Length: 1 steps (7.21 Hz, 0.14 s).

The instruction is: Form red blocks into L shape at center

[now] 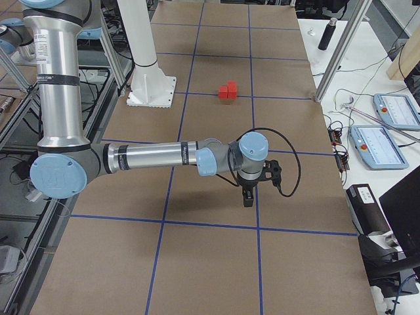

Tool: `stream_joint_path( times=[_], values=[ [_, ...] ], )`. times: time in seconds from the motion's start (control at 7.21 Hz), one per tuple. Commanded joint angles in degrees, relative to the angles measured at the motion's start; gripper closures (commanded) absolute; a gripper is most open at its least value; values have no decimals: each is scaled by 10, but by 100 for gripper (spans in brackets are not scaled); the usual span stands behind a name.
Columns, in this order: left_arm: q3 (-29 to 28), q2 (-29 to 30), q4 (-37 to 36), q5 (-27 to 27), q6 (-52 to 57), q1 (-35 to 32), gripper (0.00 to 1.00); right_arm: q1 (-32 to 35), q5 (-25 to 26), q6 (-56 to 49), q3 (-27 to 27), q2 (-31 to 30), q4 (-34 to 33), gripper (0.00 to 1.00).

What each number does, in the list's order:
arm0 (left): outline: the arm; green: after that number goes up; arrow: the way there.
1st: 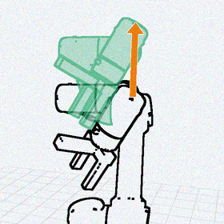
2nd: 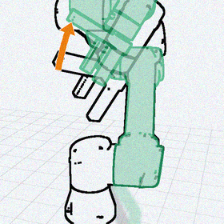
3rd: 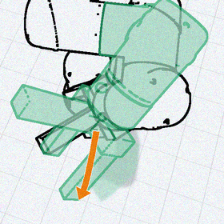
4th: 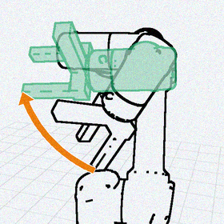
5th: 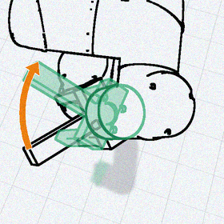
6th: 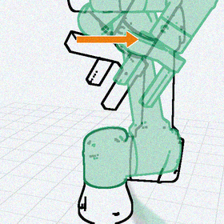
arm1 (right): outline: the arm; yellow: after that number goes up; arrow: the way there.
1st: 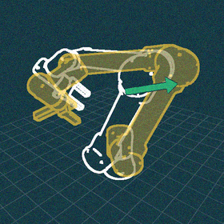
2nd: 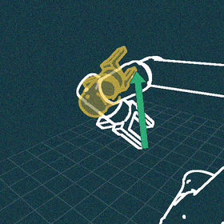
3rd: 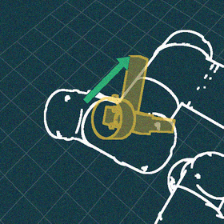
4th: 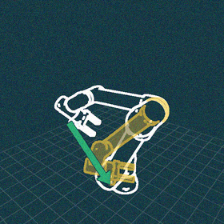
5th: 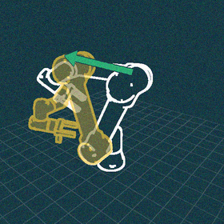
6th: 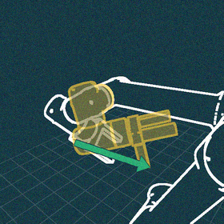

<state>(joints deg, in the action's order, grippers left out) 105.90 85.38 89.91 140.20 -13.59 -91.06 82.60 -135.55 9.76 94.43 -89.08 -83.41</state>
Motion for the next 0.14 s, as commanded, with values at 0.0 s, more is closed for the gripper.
stream_joint_path(
  times=[0.0],
  values=[
    [8,0,0,0,-1,-1,0,0,1,0,-5,0,0,0]
  ],
)
